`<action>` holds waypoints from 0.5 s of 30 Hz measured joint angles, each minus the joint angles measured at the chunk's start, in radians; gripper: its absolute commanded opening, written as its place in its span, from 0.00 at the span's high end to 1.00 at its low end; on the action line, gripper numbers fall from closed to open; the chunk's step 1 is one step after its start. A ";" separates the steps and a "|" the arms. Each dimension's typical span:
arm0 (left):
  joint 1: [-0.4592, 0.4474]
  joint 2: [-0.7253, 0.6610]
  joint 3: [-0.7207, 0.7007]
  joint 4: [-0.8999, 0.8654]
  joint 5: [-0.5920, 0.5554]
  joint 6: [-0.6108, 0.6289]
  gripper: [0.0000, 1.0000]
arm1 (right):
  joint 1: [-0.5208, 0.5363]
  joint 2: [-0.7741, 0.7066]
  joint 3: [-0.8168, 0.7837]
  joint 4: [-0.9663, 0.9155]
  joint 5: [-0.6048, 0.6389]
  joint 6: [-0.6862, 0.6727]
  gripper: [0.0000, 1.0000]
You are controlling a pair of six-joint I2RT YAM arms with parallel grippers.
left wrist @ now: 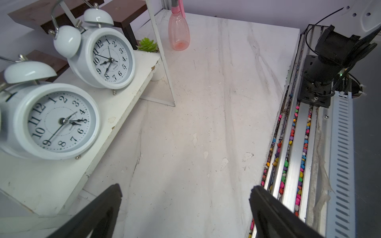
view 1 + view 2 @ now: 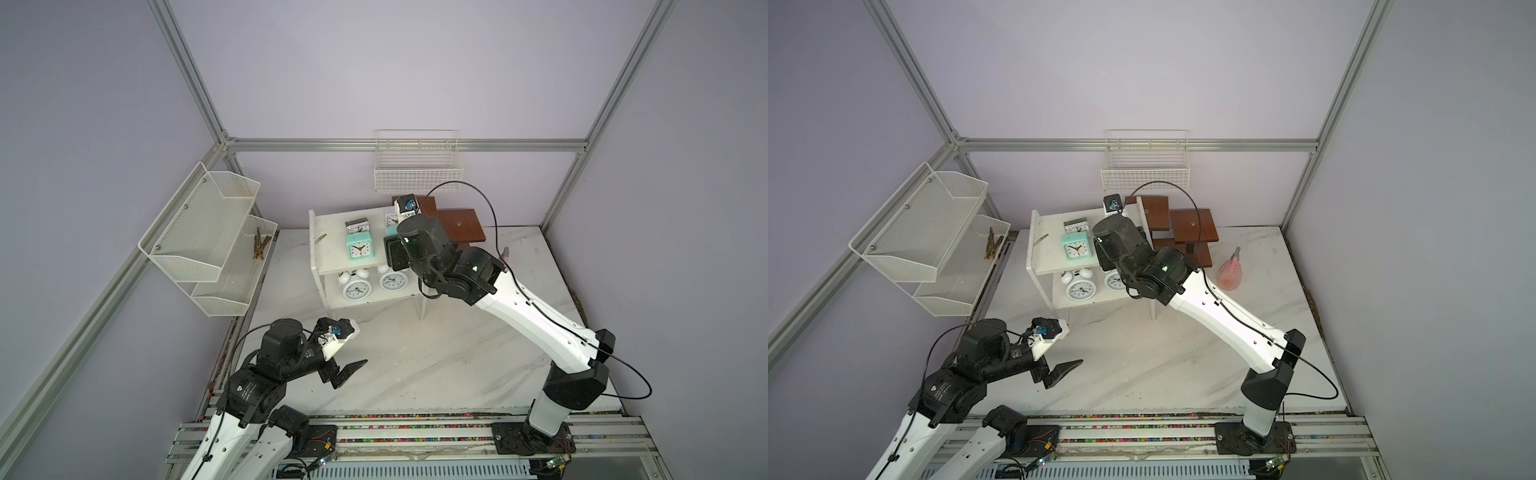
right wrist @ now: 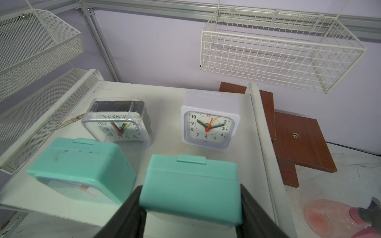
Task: Place the alarm clocks on the shelf by style
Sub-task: Place the alarm on the shelf.
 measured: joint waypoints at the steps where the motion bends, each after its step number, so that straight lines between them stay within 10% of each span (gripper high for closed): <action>1: -0.002 0.000 0.005 0.005 -0.007 0.000 0.00 | -0.001 0.002 0.000 0.000 -0.001 0.000 0.51; 15: -0.003 -0.002 0.008 0.009 -0.027 0.000 0.00 | -0.004 0.018 0.002 -0.005 -0.003 0.012 0.46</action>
